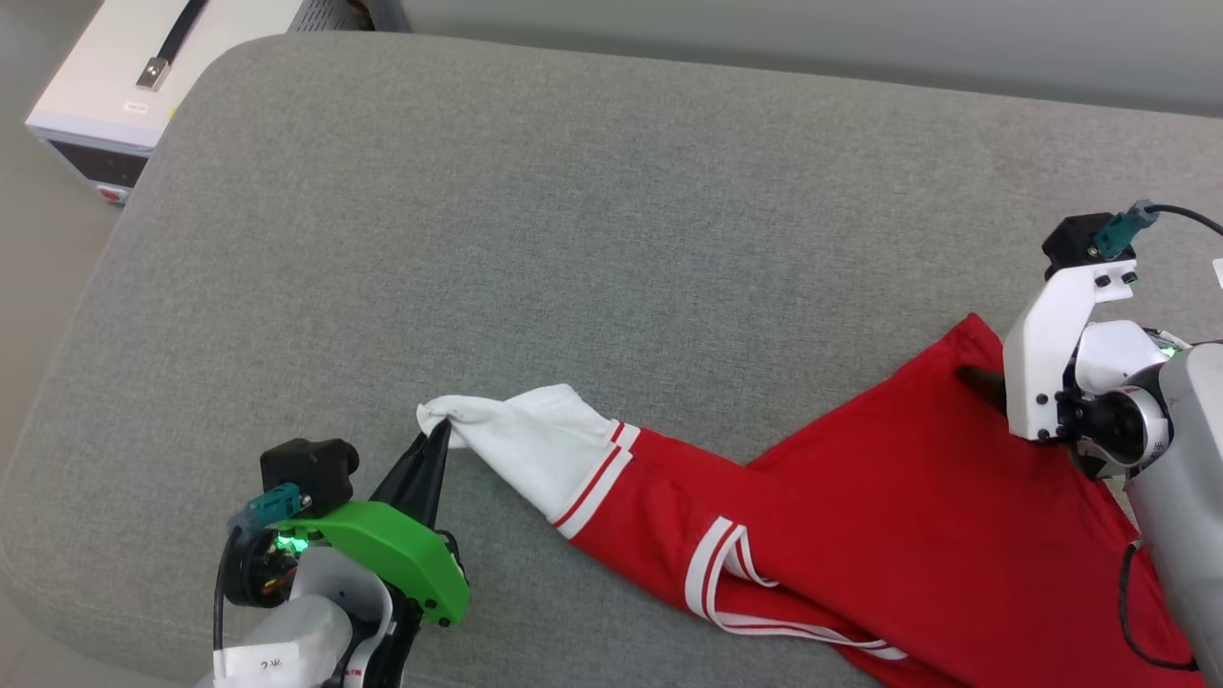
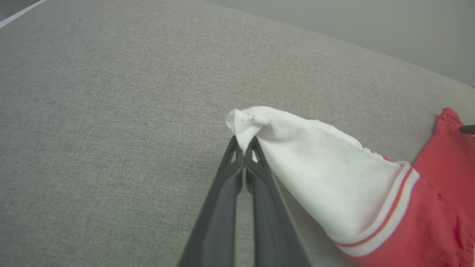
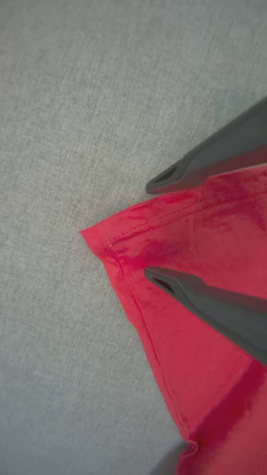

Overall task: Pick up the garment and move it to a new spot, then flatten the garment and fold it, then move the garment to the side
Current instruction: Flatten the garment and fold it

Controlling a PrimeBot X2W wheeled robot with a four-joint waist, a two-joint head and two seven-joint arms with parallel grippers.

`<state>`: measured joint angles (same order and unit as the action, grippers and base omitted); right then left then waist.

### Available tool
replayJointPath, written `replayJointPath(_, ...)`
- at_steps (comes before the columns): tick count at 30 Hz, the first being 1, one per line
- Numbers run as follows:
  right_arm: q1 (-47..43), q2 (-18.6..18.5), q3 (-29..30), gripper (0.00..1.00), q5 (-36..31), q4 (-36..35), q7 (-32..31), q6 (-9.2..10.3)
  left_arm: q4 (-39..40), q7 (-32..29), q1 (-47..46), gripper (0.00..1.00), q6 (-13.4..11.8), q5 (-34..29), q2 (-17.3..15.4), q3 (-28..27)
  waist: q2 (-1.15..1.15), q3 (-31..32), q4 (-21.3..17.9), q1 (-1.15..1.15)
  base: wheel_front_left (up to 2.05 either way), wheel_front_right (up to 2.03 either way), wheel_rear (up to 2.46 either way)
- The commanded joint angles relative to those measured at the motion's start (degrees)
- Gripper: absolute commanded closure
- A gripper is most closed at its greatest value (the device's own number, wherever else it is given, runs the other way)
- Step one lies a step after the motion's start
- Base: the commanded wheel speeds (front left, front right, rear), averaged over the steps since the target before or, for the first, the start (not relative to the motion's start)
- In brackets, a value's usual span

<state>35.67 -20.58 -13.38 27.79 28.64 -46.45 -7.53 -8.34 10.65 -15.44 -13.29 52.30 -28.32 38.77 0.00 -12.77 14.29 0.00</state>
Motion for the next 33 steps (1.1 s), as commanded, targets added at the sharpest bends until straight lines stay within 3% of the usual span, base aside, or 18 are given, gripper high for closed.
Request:
replayJointPath(1, 1.1, -0.3, -0.8, 0.00, 0.5, 1.0, -0.8, 0.04, -0.2, 0.7, -1.4, 1.00, 0.4, -0.4, 0.5, 0.0, 0.00, -2.2, 1.8, 0.00, 0.00, 0.00, 0.00)
replayJointPath(9, 1.3, -0.2, -3.4, 0.00, 1.9, 7.6, -5.4, 0.04, -2.0, 1.5, -3.0, 1.00, 1.8, -0.5, 1.6, 0.0, 0.00, -4.6, 3.2, 0.00, 0.00, 0.00, 0.00)
replayJointPath(10, 1.1, -0.1, -3.4, 0.04, 2.2, 8.3, -6.5, 0.04, -2.2, 1.6, -3.0, 1.00, 1.9, -0.5, 1.7, 0.0, 0.00, -4.6, 3.2, 0.00, 0.00, 0.00, 0.00)
replayJointPath(11, 1.0, -0.1, -3.8, 0.87, 2.4, 8.8, -7.6, 0.04, -2.4, 1.7, -3.1, 1.00, 2.0, -0.4, 1.8, -0.1, 0.00, -4.6, 3.3, 0.00, 0.00, 0.00, 0.00)
replayJointPath(12, 0.9, -0.1, -4.0, 1.00, 2.7, 9.0, -8.3, 0.04, -2.6, 1.8, -3.1, 1.00, 2.0, -0.4, 1.8, -0.1, 0.00, -4.6, 3.3, 0.00, 0.00, 0.00, 0.00)
replayJointPath(20, 2.0, -0.7, -5.1, 1.00, 4.1, 7.4, -8.0, 0.04, -4.4, 1.8, -3.2, 1.00, 2.5, -0.5, 1.5, 0.1, 0.00, -2.3, 2.3, 0.00, 0.00, 0.00, 0.00)
replayJointPath(28, 5.4, -2.3, -2.6, 1.00, 3.1, 5.3, 0.0, 0.04, -4.9, 1.3, -8.8, 1.00, 3.4, -2.1, -1.9, -1.7, 0.00, 1.8, 0.7, 0.00, 0.00, 0.00, 0.00)
replayJointPath(33, 8.5, -2.5, -0.1, 1.00, 1.8, 6.9, 5.7, 0.04, -6.5, -0.3, -17.1, 1.00, 5.2, -3.0, -1.4, -2.3, 0.00, 3.5, -0.6, 0.00, 0.00, 0.00, 0.00)
